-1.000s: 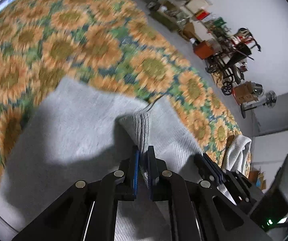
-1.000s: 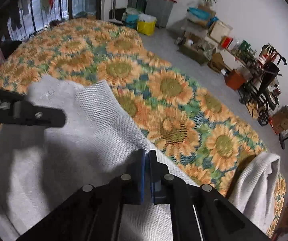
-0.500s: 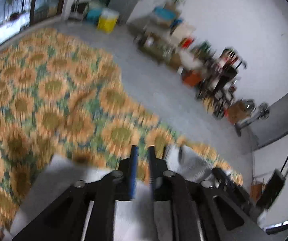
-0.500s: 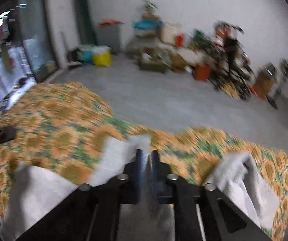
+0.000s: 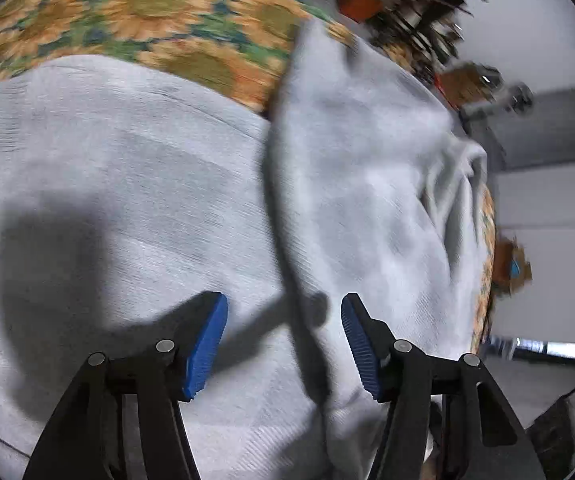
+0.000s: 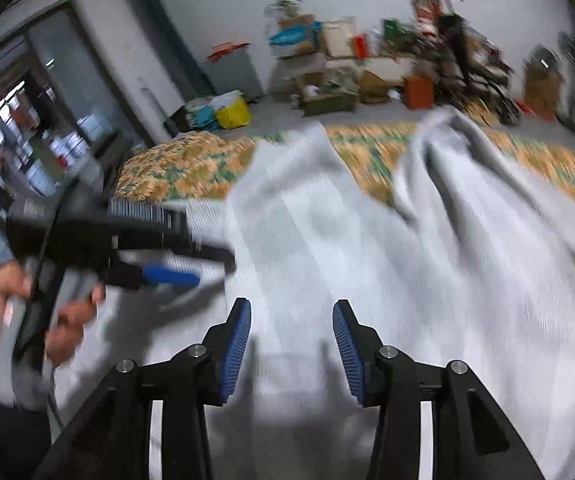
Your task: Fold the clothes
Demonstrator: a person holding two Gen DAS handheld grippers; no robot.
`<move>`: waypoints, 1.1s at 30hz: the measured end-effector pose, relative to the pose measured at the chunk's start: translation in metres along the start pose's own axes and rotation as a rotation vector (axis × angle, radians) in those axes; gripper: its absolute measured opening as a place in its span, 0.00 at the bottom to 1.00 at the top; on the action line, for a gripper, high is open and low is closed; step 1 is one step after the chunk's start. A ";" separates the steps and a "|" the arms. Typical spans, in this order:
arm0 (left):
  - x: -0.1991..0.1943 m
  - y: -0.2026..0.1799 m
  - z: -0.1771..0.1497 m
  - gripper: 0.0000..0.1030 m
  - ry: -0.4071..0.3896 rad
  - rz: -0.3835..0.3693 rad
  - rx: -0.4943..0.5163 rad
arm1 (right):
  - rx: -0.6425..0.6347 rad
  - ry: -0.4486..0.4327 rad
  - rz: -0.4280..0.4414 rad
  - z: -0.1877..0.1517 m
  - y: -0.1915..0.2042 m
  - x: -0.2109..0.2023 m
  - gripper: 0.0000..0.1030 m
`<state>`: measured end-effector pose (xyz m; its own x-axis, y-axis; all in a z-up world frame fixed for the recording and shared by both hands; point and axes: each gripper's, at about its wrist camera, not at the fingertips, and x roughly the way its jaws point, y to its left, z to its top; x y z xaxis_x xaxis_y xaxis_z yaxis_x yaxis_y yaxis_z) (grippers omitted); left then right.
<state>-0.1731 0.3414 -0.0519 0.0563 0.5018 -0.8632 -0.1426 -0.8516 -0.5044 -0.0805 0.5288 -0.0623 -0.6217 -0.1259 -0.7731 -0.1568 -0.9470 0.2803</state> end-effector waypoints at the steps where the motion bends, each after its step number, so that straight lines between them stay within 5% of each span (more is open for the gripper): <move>1: 0.004 -0.002 -0.001 0.49 0.019 -0.003 0.005 | 0.017 0.012 -0.003 -0.010 -0.003 -0.003 0.49; 3: 0.011 -0.007 -0.004 0.35 0.051 -0.009 0.018 | 0.056 0.038 0.023 -0.027 -0.006 -0.005 0.50; 5: 0.011 -0.009 -0.007 0.08 -0.003 -0.002 0.053 | 0.087 0.072 0.068 -0.042 -0.008 -0.004 0.50; 11: -0.015 0.013 0.006 0.04 -0.223 0.157 0.004 | 0.051 0.143 0.102 -0.067 0.018 0.012 0.58; 15: -0.021 0.031 0.014 0.04 -0.183 0.085 -0.064 | -0.002 0.133 0.133 -0.044 0.023 0.008 0.59; 17: -0.021 0.039 0.016 0.10 -0.154 0.038 -0.103 | 0.001 0.066 0.091 -0.021 0.014 0.004 0.59; 19: -0.023 0.043 0.020 0.35 -0.160 0.001 -0.150 | 0.009 -0.006 0.043 0.004 0.005 0.002 0.60; 23: -0.041 0.040 0.050 0.40 -0.241 -0.042 -0.215 | 0.019 -0.076 0.009 0.071 -0.015 0.020 0.60; 26: -0.043 0.031 0.084 0.41 -0.271 -0.044 -0.246 | -0.006 -0.060 -0.007 0.121 -0.021 0.057 0.61; 28: -0.033 0.022 0.106 0.54 -0.245 -0.041 -0.254 | -0.039 -0.033 -0.058 0.149 -0.024 0.081 0.67; 33: -0.016 -0.005 0.117 0.64 -0.242 0.001 -0.241 | -0.125 0.045 -0.139 0.193 -0.015 0.124 0.70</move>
<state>-0.2890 0.3559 -0.0328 -0.1839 0.4980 -0.8474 0.0969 -0.8488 -0.5198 -0.3028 0.5842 -0.0525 -0.5650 -0.0020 -0.8251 -0.1401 -0.9852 0.0984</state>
